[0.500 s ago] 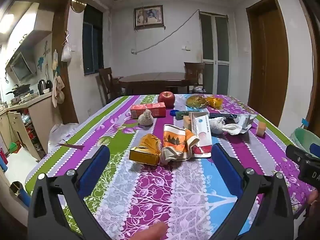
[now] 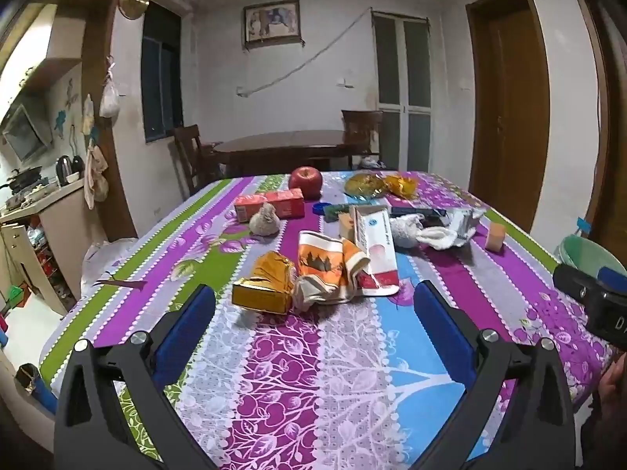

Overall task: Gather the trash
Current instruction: 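Move both grippers toward the trash items on the tablecloth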

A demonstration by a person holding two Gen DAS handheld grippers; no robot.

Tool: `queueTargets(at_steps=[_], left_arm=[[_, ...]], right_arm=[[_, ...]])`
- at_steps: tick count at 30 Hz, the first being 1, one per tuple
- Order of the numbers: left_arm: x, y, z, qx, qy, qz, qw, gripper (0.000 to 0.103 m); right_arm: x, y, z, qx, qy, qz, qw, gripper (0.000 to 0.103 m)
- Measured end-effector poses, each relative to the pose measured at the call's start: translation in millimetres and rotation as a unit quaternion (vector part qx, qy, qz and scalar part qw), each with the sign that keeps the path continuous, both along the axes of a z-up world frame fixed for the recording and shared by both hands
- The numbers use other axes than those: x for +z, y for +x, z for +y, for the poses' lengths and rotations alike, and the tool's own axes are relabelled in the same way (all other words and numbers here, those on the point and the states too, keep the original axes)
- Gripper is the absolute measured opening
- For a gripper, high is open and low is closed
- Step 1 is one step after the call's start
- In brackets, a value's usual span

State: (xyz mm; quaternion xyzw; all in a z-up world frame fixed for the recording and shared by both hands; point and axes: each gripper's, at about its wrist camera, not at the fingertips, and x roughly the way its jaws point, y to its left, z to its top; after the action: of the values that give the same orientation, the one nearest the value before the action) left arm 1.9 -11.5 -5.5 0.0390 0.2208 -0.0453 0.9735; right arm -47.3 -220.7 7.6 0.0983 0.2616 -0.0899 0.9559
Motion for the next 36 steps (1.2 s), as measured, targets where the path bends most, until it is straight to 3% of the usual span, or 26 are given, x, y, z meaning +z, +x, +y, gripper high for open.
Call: queueTargets(at_steps=[8,24,31,36], left_arm=[[-1.5,-0.6,-4.3,-0.029,0.002,-0.001,0.9996,0.098],[-1.9,7.8,-6.1,-0.029,0.017,-0.013,0.9994,0.098],[3.6,18.8,15.7,0.032,0.017,-0.044,0.9984,0.098],[-1.9,35.7,33.6,0.039,0.038,-0.018,0.9983,0.098]], right_arm=[[3.6,-6.2,-1.0,0.004,0.009,-0.015,1.0,0.099],[-0.9,11.6,-1.9,-0.011,0.001,0.001,1.0,0.099],[3.7,15.7,-11.6,-0.024,0.004,-0.024,0.999,0.099],[1.4,28.0,-11.4,-0.02,-0.014,-0.02,1.0,0.099]])
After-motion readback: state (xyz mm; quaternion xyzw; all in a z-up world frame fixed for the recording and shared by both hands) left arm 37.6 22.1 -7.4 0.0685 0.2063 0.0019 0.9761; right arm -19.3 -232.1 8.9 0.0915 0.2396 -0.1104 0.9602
